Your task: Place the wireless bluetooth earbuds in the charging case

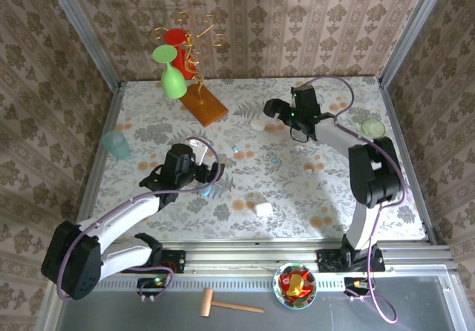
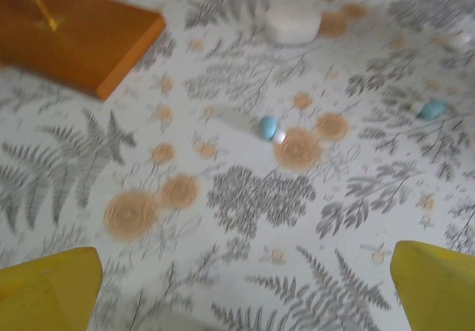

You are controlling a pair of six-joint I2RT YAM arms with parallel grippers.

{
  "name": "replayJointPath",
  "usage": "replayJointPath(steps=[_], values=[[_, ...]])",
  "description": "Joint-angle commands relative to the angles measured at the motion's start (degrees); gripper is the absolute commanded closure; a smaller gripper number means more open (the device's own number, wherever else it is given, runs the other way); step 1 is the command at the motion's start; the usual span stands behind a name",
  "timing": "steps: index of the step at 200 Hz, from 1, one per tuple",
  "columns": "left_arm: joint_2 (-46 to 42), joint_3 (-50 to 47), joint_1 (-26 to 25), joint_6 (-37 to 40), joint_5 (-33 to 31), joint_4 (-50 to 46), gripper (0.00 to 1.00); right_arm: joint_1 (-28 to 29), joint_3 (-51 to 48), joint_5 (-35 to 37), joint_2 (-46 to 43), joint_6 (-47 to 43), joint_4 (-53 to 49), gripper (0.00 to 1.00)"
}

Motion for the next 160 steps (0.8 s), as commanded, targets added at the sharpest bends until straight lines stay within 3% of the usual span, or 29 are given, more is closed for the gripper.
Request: replayJointPath(steps=[1,51,91,130,160], values=[[-0.1,1.8,-1.4,-5.4,-5.6,-15.6,0.00,0.9,-4.5,1.1,-5.1,-5.1,-2.3,0.07],[6.2,6.0,-2.0,-9.3,-3.8,-24.5,0.09,1.7,-10.5,1.9,-11.4,-6.3,-3.4,0.06],[12.5,7.3,-2.6,-9.0,-1.9,-24.4,0.24,1.7,-10.7,1.5,-11.6,-6.1,-3.0,0.07],[15.6,8.2,-3.9,-9.3,-1.9,-25.0,0.27,1.7,-9.5,1.5,-11.0,-6.2,-3.2,0.07],[16.6,7.9,-3.8,-10.0,-1.5,-25.3,0.39,1.7,-9.5,1.4,-10.4,-6.0,-2.9,0.07]])
